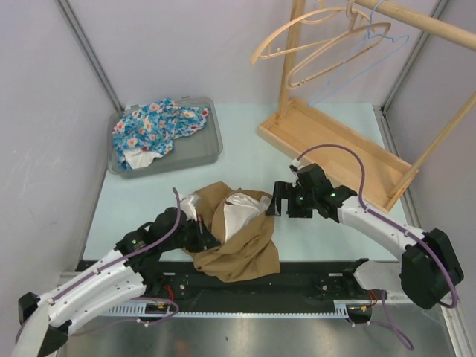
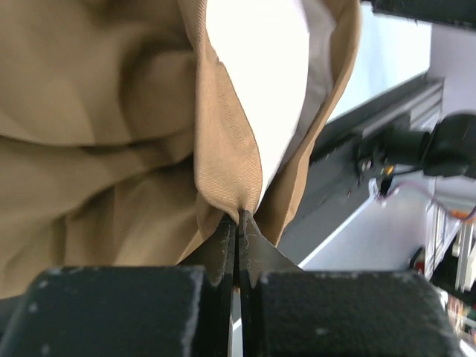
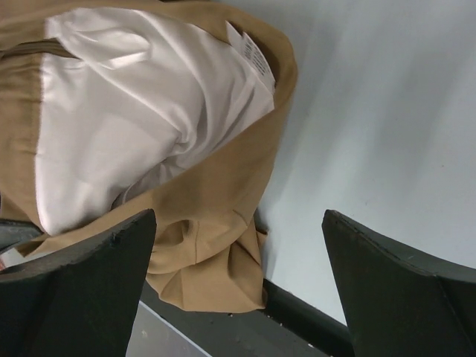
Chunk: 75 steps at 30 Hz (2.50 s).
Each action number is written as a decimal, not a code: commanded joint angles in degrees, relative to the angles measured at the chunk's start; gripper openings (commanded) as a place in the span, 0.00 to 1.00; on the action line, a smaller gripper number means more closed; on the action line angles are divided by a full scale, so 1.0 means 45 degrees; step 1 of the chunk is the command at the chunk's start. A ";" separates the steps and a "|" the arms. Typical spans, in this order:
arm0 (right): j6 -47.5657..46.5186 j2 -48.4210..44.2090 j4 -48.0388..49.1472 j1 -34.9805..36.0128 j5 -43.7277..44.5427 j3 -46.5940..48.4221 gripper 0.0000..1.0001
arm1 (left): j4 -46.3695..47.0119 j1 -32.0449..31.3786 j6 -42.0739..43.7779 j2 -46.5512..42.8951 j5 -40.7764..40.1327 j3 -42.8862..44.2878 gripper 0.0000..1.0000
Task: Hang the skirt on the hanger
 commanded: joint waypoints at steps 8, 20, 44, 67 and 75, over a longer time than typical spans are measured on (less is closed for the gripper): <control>0.1220 0.1276 -0.0020 0.2504 0.2456 0.0714 1.00 | 0.0514 -0.1600 -0.0296 0.0807 -0.0197 -0.0207 0.00; 0.1399 0.0065 -0.0860 0.3757 0.4081 0.0186 0.31 | -0.1245 -0.1561 0.2708 0.2601 -0.5254 0.4360 0.88; -0.0125 -0.1066 -0.0840 0.4733 0.4763 0.0029 0.00 | 0.0884 0.2501 0.6345 1.1490 -0.1491 0.8152 0.61; -0.6670 -0.2183 -0.0509 0.1805 0.4319 0.7897 0.00 | -0.1905 0.4455 0.7458 0.6121 0.0505 1.2936 0.00; -0.5226 -0.2396 -0.0314 0.1687 0.2422 0.6712 0.00 | -0.2416 0.4455 0.7087 0.5144 0.0564 1.2529 0.00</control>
